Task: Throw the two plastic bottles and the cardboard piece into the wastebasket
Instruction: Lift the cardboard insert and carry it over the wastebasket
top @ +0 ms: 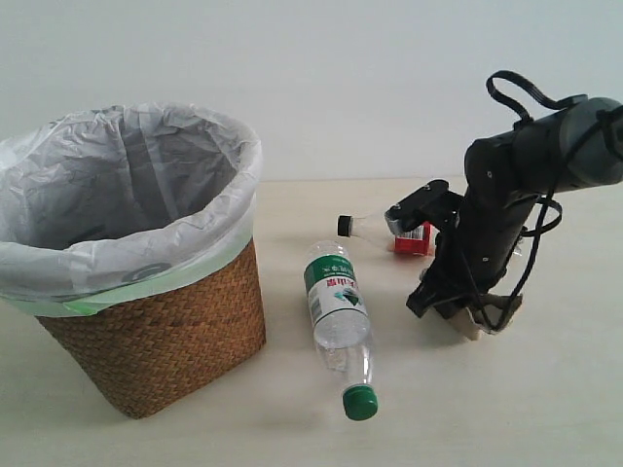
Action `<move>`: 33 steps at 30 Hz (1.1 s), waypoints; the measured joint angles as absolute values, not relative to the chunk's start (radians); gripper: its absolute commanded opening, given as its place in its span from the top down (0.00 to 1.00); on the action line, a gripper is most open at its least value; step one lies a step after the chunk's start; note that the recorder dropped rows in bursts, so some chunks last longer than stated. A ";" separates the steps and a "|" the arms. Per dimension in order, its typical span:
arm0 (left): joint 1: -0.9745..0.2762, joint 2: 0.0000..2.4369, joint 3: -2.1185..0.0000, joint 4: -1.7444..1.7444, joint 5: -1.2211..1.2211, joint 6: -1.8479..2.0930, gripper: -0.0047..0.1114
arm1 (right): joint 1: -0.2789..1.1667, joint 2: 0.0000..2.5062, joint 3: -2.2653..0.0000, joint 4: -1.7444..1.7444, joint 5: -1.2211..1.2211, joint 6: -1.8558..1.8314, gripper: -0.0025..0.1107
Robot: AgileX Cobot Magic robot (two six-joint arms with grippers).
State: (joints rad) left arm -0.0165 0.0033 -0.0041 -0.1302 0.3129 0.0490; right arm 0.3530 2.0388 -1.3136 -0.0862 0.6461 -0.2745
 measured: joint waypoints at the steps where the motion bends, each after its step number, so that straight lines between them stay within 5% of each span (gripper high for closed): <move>1: -0.016 0.003 -0.004 -0.130 0.313 0.049 0.93 | 0.356 2.027 -1.314 -0.078 0.663 -0.270 0.98; 10: -0.016 0.003 -0.004 -0.130 0.313 0.049 0.93 | 0.428 1.757 -1.294 0.013 0.749 -0.184 0.98; 24: -0.016 0.003 -0.004 -0.130 0.313 0.049 0.93 | 0.507 1.443 -0.921 0.198 0.590 -0.071 0.98; 33: -0.016 0.003 -0.004 -0.130 0.313 0.049 0.93 | 0.274 1.277 -0.918 -0.037 0.684 0.110 0.98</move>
State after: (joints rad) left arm -0.0165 0.0033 -0.0041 -0.1302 0.3129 0.0490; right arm 0.2743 1.2769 -0.9184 -0.0374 0.6844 0.1101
